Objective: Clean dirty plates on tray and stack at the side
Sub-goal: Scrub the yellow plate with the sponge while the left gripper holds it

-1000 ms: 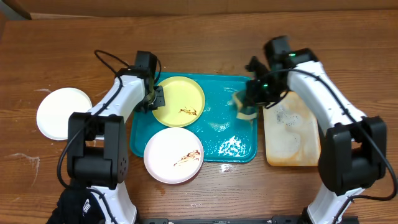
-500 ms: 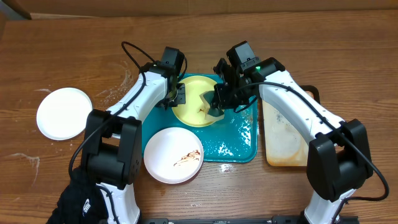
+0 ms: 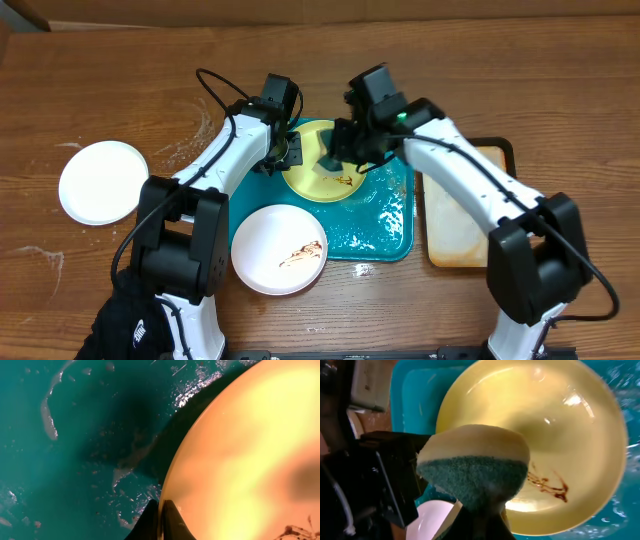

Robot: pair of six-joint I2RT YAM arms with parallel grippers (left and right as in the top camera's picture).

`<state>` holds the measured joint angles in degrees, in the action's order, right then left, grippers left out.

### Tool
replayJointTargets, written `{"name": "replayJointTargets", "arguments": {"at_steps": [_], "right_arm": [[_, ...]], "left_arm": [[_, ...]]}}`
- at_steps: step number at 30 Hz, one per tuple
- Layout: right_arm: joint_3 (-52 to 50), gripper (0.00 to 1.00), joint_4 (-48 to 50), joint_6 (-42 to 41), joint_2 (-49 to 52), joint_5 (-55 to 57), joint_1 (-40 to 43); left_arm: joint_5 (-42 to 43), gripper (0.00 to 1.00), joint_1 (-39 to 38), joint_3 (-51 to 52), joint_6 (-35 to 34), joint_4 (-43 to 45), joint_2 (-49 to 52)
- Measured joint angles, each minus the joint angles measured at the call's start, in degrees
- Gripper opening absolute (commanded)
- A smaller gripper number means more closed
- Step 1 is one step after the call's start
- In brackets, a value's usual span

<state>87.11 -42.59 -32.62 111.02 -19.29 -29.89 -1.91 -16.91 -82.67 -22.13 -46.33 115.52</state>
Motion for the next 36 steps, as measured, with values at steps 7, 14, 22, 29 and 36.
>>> {"name": "replayJointTargets", "arguments": {"at_steps": [7, 14, 22, 29, 36], "right_arm": [[0.1, 0.04, 0.6, -4.4, 7.5, 2.2, -4.2], [0.1, 0.04, 2.1, -7.1, 9.5, 6.5, -4.2], [-1.8, 0.04, 5.3, -9.8, 9.5, 12.1, -4.2], [-5.0, 0.04, 3.3, -10.2, 8.1, 14.9, -4.1], [-5.0, 0.04, -3.4, -9.7, 7.1, 20.6, -2.3]], "left_arm": [[0.2, 0.04, 0.0, 0.0, -0.1, -0.4, 0.0], [1.4, 0.04, 0.0, 0.0, -0.2, -1.2, 0.0], [3.0, 0.04, -0.4, 0.0, -0.2, -1.7, 0.0], [3.7, 0.04, -1.0, 0.0, -0.2, -1.9, 1.0], [3.7, 0.04, -1.1, 0.0, -0.2, -2.0, 1.0]]}}
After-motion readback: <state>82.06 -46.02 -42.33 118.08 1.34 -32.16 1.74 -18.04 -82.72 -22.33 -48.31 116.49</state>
